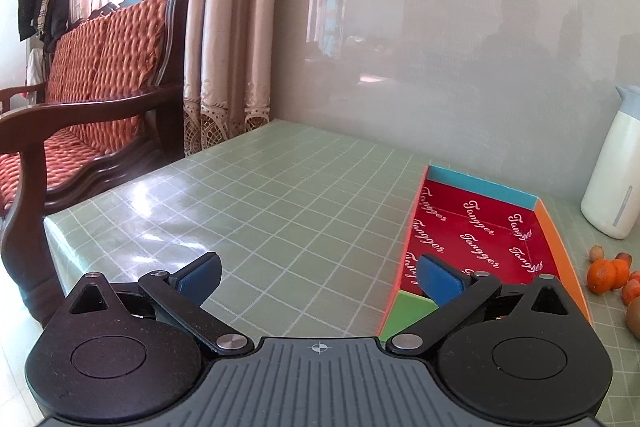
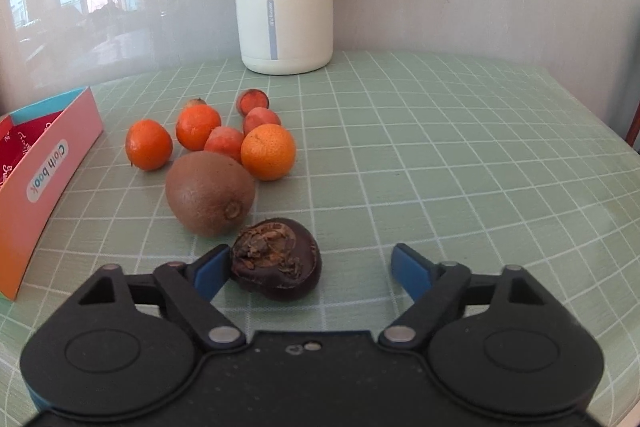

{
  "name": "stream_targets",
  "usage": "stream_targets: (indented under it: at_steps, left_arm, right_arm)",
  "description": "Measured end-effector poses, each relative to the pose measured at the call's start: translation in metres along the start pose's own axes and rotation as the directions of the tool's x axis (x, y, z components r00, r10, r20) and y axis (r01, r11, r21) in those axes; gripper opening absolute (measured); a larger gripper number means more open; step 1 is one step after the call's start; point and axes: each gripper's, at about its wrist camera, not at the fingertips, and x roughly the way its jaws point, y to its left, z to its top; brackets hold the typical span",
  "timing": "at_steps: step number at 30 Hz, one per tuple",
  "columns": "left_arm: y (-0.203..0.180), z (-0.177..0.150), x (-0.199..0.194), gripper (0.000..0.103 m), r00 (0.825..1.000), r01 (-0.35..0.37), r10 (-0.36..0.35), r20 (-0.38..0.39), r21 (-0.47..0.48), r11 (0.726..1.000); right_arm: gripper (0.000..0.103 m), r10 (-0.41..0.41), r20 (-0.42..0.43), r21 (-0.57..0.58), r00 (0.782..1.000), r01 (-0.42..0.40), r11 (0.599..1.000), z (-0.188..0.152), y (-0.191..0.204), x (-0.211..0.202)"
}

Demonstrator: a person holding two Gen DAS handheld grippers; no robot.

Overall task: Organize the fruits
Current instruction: 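Grasp the other dark mangosteen with the right tool while the left tool withdraws, then carry the mangosteen with the right tool into the red box and release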

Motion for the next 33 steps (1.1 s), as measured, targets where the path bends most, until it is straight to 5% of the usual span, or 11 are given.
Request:
stream_targets:
  at_steps: [2,4,15,24,33]
  left_arm:
    - [0.004,0.0,0.0,0.103,1.0,-0.006,0.006,0.002,-0.008,1.0]
    - [0.009,0.001,0.0,0.103,1.0,-0.014,0.014,0.003,-0.018,1.0]
    - [0.035,0.003,0.002,0.103,0.998,-0.062,0.062,0.003,-0.073,0.995]
    - [0.066,0.001,0.006,0.103,0.989,-0.148,0.149,0.009,-0.107,0.983]
    - [0.108,-0.004,0.008,0.103,0.973,-0.23,0.23,-0.013,-0.151,0.961]
  right_arm:
    - [0.067,0.002,0.01,-0.022,1.0,-0.001,1.0,-0.001,0.004,-0.001]
    - [0.044,0.014,0.021,-0.032,1.0,-0.013,0.999,-0.001,0.007,-0.003]
    - [0.044,0.119,0.116,-0.013,0.986,-0.119,0.993,0.004,0.013,-0.025]
    - [0.044,0.379,0.212,-0.14,0.901,-0.356,0.924,0.021,0.067,-0.045]
    - [0.044,0.534,0.149,-0.265,0.832,-0.487,0.832,0.025,0.135,-0.043]
